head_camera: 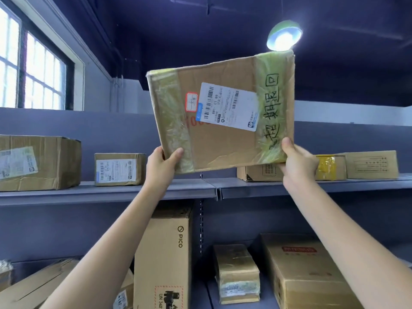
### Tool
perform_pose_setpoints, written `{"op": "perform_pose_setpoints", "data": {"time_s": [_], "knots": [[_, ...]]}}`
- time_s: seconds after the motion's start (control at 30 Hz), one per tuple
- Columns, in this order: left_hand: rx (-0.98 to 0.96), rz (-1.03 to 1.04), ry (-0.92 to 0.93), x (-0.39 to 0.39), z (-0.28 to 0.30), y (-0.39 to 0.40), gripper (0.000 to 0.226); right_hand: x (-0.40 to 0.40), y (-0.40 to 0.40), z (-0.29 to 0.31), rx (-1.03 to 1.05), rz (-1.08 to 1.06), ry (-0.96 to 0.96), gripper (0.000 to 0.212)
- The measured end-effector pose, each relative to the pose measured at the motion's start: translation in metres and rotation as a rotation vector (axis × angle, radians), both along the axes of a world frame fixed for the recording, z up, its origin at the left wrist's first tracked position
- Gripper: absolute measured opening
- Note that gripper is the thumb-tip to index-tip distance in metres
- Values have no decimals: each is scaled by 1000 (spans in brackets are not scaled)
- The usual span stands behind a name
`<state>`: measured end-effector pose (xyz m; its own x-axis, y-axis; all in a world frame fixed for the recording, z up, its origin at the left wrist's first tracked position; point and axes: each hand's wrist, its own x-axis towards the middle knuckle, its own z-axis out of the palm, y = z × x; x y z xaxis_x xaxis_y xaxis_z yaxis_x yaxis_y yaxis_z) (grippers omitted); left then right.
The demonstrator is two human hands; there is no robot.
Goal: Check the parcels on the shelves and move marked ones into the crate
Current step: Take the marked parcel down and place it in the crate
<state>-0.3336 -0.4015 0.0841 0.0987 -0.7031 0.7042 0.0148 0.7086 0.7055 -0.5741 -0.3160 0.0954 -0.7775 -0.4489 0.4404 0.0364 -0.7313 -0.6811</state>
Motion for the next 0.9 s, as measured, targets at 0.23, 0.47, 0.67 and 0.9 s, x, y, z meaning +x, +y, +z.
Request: {"op": "perform_pose_setpoints", "data": {"time_s": [0.23,0.47,0.67,0.9], "knots": [[-164,54,121,8,0,-1,11,9,8,-14,58,-20,264,6],[-73,247,152,24,4,0,19,5,18,-15,54,126,363,5],[-177,449,6,30,-7,9,23,-19,23,-13,129,38,448,83],[-423,511,-124,17,-2,27,21,-21,38,-26,534,129,912,35]]}}
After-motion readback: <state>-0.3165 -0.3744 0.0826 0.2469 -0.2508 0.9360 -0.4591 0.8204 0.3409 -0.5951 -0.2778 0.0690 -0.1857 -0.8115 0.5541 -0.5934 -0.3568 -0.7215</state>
